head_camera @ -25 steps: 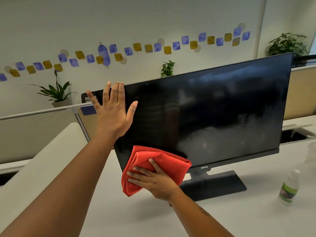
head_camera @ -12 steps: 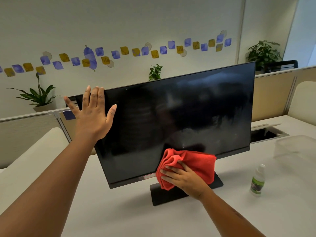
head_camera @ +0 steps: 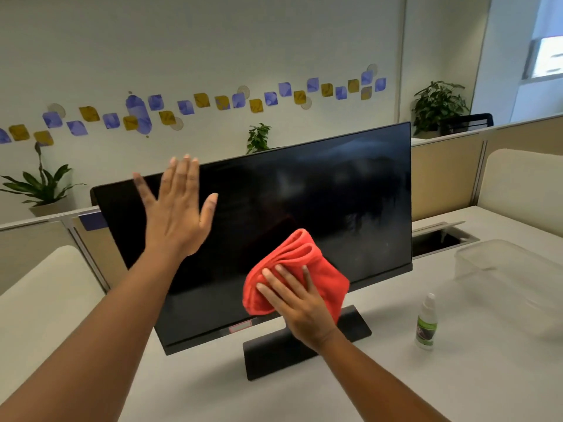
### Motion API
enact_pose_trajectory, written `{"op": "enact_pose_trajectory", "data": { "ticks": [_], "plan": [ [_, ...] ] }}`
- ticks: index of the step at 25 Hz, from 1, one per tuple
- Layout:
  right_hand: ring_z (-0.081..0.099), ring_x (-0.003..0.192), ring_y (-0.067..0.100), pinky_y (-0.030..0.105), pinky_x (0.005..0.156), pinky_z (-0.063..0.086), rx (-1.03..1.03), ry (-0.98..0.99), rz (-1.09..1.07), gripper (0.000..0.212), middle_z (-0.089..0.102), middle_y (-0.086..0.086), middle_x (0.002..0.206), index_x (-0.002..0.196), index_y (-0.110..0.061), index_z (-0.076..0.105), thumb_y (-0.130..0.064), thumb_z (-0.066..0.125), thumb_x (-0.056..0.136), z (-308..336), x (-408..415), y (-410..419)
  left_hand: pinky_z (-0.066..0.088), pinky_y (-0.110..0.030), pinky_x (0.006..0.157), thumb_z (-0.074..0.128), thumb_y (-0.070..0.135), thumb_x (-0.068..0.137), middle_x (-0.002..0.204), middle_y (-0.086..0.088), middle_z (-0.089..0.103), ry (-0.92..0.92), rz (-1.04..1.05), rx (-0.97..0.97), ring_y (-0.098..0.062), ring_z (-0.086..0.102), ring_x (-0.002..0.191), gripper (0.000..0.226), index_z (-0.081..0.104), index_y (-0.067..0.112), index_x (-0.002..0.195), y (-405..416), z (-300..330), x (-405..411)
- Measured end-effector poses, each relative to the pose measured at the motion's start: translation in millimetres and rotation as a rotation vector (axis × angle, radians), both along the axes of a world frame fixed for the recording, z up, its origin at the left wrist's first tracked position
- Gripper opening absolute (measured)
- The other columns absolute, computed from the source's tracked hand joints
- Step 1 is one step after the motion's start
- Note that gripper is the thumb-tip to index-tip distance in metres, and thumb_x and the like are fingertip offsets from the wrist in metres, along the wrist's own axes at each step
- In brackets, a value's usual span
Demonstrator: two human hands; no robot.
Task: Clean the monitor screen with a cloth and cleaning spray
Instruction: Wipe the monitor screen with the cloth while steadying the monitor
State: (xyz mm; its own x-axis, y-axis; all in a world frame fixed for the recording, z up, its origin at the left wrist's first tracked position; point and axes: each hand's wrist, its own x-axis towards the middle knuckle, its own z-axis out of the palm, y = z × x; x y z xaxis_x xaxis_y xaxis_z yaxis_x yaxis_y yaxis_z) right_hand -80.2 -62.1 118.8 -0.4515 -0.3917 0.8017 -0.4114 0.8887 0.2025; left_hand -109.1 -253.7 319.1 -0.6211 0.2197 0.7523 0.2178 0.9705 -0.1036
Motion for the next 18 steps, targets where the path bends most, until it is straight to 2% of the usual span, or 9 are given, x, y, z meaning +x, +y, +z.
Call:
{"op": "enact_pose_trajectory", "data": {
  "ticks": [2, 4, 7, 8, 10, 13, 18],
  "plan": [
    [-0.004, 0.145, 0.023, 0.055, 0.111, 0.009, 0.08, 0.016, 0.0, 0.065, 0.026, 0.001, 0.15, 0.147, -0.02, 0.008, -0.016, 0.039, 0.09, -4.3, -9.8, -28.7, -0.012, -0.049, 0.11, 0.01, 0.051, 0.084, 0.154, -0.008, 0.013, -0.003, -0.074, -0.049, -0.019, 0.004, 0.142, 0.071, 0.009, 0.013, 0.143, 30.1, 0.5, -4.7],
    [-0.013, 0.144, 0.025, 0.057, 0.11, 0.004, 0.193, -0.038, -0.005, 0.071, 0.018, -0.001, 0.152, 0.147, -0.023, 0.012, -0.016, 0.044, 0.084, -14.8, -17.7, -42.3, -0.009, -0.044, 0.112, 0.009, 0.051, 0.084, 0.154, -0.008, 0.012, 0.001, -0.121, -0.063, -0.018, 0.003, 0.142, 0.071, 0.008, 0.012, 0.143, 52.1, 3.6, -13.0],
    [-0.016, 0.143, 0.026, 0.062, 0.111, 0.013, 0.204, -0.119, -0.059, 0.087, 0.008, -0.002, 0.156, 0.147, -0.03, 0.01, -0.025, 0.063, 0.078, -26.3, -29.0, -43.7, -0.009, -0.042, 0.113, 0.014, 0.047, 0.087, 0.153, -0.009, 0.015, -0.001, -0.119, -0.055, -0.02, 0.003, 0.142, 0.067, 0.01, 0.011, 0.143, 65.5, 4.2, -24.5],
    [-0.016, 0.143, 0.026, 0.062, 0.11, 0.015, 0.188, -0.124, -0.071, 0.09, 0.001, 0.0, 0.157, 0.147, -0.032, 0.006, -0.03, 0.064, 0.078, -28.5, -32.9, -42.3, -0.009, -0.042, 0.112, 0.017, 0.046, 0.088, 0.152, -0.011, 0.018, 0.001, -0.112, -0.04, -0.021, 0.004, 0.142, 0.066, 0.012, 0.01, 0.143, 68.3, 3.2, -27.0],
    [-0.018, 0.143, 0.025, 0.063, 0.11, 0.006, 0.153, -0.09, -0.078, 0.09, -0.015, 0.0, 0.157, 0.146, -0.033, -0.002, -0.037, 0.06, 0.082, -30.9, -38.7, -37.6, -0.011, -0.043, 0.111, 0.017, 0.047, 0.087, 0.15, -0.013, 0.022, 0.012, -0.109, -0.007, -0.023, 0.006, 0.142, 0.066, 0.017, 0.008, 0.141, 72.7, 0.2, -28.2],
    [-0.017, 0.144, 0.021, 0.06, 0.107, -0.003, 0.037, -0.037, -0.118, 0.088, -0.009, -0.003, 0.156, 0.146, -0.033, -0.005, -0.036, 0.055, 0.082, -29.9, -44.3, -22.4, -0.015, -0.042, 0.11, 0.013, 0.049, 0.085, 0.151, -0.012, 0.019, 0.018, -0.116, 0.004, -0.022, 0.001, 0.142, 0.07, 0.015, 0.008, 0.142, 73.6, -3.6, -30.3],
    [-0.014, 0.144, 0.016, 0.058, 0.108, -0.005, -0.246, -0.027, -0.248, 0.06, -0.018, -0.01, 0.155, 0.145, -0.036, -0.005, -0.04, 0.027, 0.095, -20.4, -53.0, 38.9, -0.027, -0.029, 0.105, 0.016, 0.046, 0.086, 0.153, -0.009, 0.014, 0.044, -0.125, 0.006, -0.019, -0.004, 0.141, 0.067, 0.011, 0.009, 0.143, 73.7, -6.4, -33.0]
  ]
}}
